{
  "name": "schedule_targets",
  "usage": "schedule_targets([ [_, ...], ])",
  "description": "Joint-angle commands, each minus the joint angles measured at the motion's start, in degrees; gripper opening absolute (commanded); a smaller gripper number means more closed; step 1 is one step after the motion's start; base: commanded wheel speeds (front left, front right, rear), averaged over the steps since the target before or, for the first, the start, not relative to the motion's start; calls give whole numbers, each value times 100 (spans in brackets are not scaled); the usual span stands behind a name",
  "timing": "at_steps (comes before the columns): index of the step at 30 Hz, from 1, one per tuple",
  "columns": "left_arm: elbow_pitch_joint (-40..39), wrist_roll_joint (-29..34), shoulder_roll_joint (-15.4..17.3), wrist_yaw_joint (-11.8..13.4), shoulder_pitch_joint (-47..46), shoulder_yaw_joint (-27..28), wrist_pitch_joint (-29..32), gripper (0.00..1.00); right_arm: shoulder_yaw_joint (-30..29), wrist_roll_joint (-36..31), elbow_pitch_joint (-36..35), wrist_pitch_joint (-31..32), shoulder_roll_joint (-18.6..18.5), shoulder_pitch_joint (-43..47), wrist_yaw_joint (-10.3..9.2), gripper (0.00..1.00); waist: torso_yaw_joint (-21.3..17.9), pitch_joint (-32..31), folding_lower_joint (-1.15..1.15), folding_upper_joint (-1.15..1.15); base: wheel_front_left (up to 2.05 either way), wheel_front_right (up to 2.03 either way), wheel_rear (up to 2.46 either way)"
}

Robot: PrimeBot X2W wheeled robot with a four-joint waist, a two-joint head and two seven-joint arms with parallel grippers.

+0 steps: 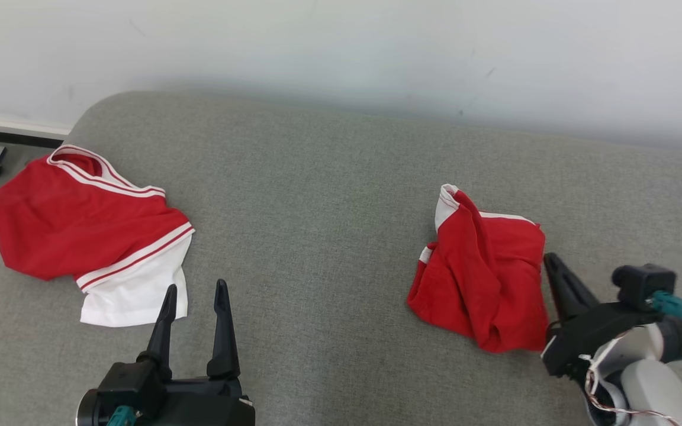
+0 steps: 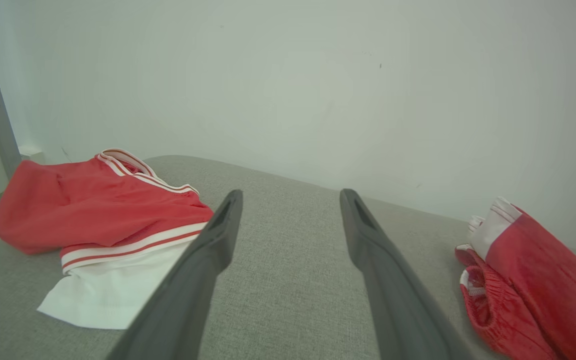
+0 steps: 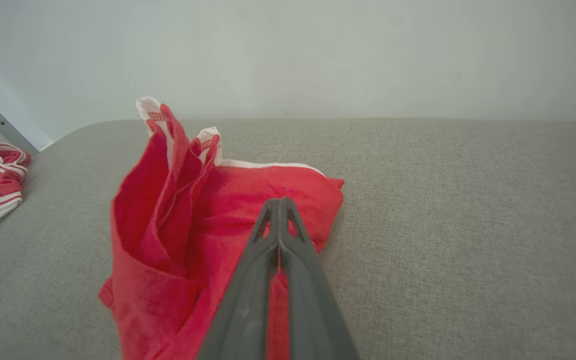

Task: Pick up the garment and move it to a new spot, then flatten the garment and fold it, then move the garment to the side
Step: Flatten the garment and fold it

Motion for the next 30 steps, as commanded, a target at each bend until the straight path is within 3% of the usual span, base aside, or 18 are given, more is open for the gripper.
schedule_targets([
  [1,-6,21,-5,-18,-43,11,-18,100,81,-118,178,-121,6,-169,-7,0,42,36,0,0,0,0,0],
  [16,-17,40,-5,-40,-171,-16,-18,100,587,-459,2659,-1302,497,-1252,-7,0,354,226,0,0,0,0,0],
  [30,-94,-44,-5,42,-207,-59,-18,100,1186,-75,3252,-1646,1126,-1726,-7,0,548,412,0,0,0,0,0],
])
